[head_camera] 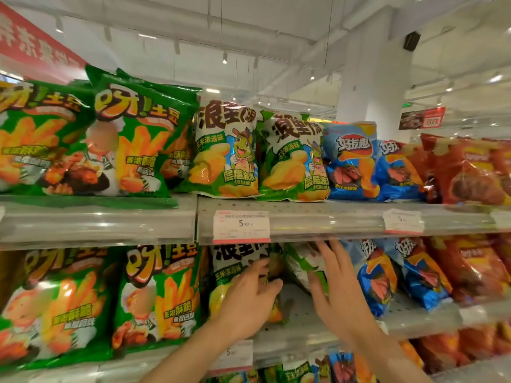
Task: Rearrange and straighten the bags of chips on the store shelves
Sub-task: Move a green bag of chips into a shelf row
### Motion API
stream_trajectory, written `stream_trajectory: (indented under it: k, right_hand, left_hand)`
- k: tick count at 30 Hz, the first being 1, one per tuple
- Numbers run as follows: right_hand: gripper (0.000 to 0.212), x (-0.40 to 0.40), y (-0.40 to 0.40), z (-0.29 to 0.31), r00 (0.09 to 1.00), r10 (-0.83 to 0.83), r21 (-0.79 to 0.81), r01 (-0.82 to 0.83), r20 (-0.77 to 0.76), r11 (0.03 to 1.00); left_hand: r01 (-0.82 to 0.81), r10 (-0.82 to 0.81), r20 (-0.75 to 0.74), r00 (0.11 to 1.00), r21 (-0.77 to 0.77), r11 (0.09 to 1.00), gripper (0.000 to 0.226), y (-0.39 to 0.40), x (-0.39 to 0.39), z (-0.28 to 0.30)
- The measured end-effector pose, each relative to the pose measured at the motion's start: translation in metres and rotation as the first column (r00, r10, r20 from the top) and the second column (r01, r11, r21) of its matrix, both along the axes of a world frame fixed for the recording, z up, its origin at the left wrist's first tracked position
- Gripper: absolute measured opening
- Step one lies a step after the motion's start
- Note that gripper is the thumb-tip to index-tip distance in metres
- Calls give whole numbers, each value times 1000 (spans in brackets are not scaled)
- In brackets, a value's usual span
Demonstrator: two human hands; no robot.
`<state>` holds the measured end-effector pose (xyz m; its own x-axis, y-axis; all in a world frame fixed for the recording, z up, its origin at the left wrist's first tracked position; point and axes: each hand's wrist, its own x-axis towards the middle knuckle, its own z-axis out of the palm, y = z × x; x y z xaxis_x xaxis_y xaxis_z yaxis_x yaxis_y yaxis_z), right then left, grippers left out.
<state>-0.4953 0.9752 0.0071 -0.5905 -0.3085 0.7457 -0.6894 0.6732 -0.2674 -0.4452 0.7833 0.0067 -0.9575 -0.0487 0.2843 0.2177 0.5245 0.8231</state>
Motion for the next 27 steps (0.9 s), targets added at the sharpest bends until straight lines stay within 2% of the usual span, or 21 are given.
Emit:
stream_trajectory:
  k: [3,5,7,9,13,15,17,18,20,21,22,24,27]
  right_hand:
    - [49,-16,16,3,981,69,-118,-48,180,992]
    - [39,-28,26,3,955,116,-138,-80,275,987]
    - [36,-36,33,1,924,153,-117,-119,351,986]
    - [40,-43,39,-2,900,182,-87,-160,396,983]
    - [49,-57,54,-4,840,302,-148,-263,451,953]
    - [50,-62,60,-6,808,346,-168,-303,476,938]
    - [52,-66,65,-6,792,381,-184,-334,477,924]
    - [52,-67,66,-6,784,405,-196,-355,470,914]
    - [51,-69,69,-5,758,453,-212,-401,469,891]
    - [52,-69,71,-4,743,467,-212,-418,479,883]
    - [53,-71,73,-3,726,477,-215,-430,495,877]
    - [50,-77,76,-1,708,491,-245,-428,508,870]
    - [38,-91,78,5,721,505,-308,-401,474,863]
  left_hand:
    - [13,-31,73,997,241,970,65,11,-15,-5]
    - [-25,-7,100,995,315,949,75,18,-24,-9]
    - [-64,26,107,994,367,928,76,28,-33,-11]
    - [-101,63,104,993,415,904,64,40,-41,-12]
    - [-205,144,152,978,554,807,18,63,-53,-5]
    - [-230,178,147,973,615,754,17,71,-55,-4]
    - [-224,174,142,974,666,711,22,76,-55,-9]
    - [-212,167,132,977,666,715,36,78,-53,-11]
    - [-217,190,111,975,628,747,84,81,-51,-14]
    - [-243,238,90,967,603,760,97,82,-51,-14]
    - [-273,293,65,954,592,758,99,83,-51,-11]
    - [-333,381,53,923,609,720,84,82,-54,-5]
    - [-366,437,35,899,609,704,45,74,-56,-2]
